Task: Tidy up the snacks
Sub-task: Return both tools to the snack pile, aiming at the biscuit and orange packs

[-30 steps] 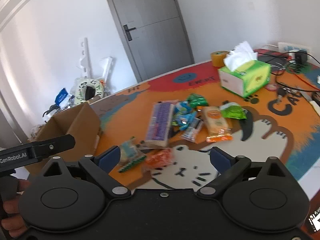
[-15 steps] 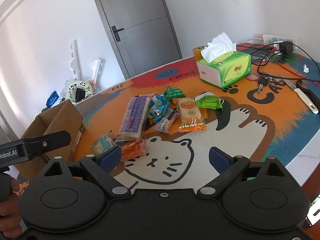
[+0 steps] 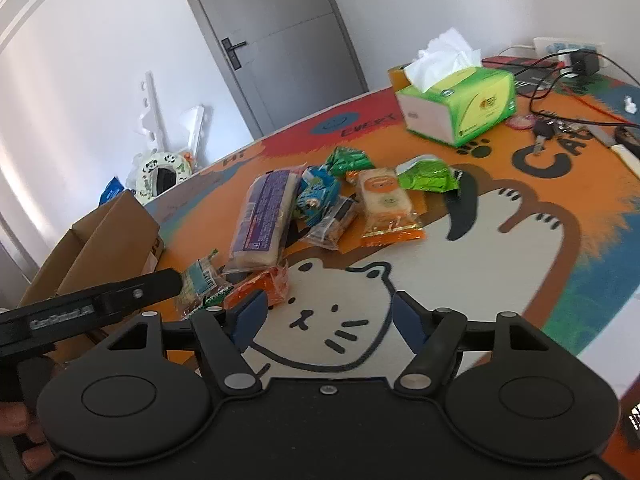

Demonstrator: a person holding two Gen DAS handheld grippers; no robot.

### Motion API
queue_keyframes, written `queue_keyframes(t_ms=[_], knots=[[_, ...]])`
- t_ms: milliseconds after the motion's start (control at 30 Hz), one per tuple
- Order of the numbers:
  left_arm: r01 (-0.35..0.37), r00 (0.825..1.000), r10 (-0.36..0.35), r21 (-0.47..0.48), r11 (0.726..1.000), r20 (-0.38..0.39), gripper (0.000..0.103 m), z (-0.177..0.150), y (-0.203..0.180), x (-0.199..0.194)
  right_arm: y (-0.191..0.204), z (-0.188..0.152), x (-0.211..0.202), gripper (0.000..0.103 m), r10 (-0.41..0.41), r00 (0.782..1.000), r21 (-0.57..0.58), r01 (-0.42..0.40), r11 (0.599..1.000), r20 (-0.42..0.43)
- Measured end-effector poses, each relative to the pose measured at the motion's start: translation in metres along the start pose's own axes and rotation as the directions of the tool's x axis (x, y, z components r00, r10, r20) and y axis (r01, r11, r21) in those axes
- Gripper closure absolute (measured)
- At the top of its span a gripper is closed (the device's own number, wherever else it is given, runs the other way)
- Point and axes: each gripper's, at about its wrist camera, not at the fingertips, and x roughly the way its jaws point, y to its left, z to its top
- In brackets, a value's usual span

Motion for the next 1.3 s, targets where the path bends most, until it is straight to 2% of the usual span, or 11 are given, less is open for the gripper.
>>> queue_keyframes(t_ms=[433,500,567,600,667,733,1067,1300], knots=[[-0.026,0.999,0.025,-0.037,0.999,-0.027,0.037,0.001,0.015,0.016,0.015,0.010,0.036,0.062,0.076,0.995,-0.003,-0.076,0.997,-0.061],[-0.029,0.999,0.027,-0.043,0.999,-0.037,0.037,0.002,0.017,0.018,0.014,0.010,0.041,0.081,0.091,0.993,0.004,-0.091,0.996,-0.072],[-0.024,0.999,0.022,-0.046,0.999,-0.046,0.036,0.003,0.017,0.022,0.012,0.010,0.044,0.095,0.100,0.992,0.011,-0.100,0.995,-0.076],[-0.020,0.999,0.018,-0.038,0.999,-0.050,0.034,0.003,0.016,0.023,0.010,0.010,0.044,0.098,0.095,0.993,0.010,-0.094,0.996,-0.076],[-0.013,0.999,0.012,-0.010,1.000,-0.049,0.029,0.003,0.010,0.025,0.008,0.009,0.042,0.099,0.086,0.994,0.010,-0.085,0.996,-0.071],[-0.035,0.998,0.036,0.008,0.999,-0.059,0.023,0.003,0.006,0.031,0.004,0.009,0.037,0.099,0.082,0.995,0.011,-0.081,0.997,-0.061],[-0.093,0.991,0.092,-0.001,0.996,-0.095,0.021,0.003,0.001,0.054,-0.020,0.011,0.020,0.100,0.019,0.999,0.033,-0.018,0.999,-0.037],[-0.135,0.988,0.135,-0.006,0.991,-0.076,0.020,0.004,0.001,0.065,-0.027,0.005,0.011,0.100,0.005,0.999,0.050,-0.002,0.999,-0.047]])
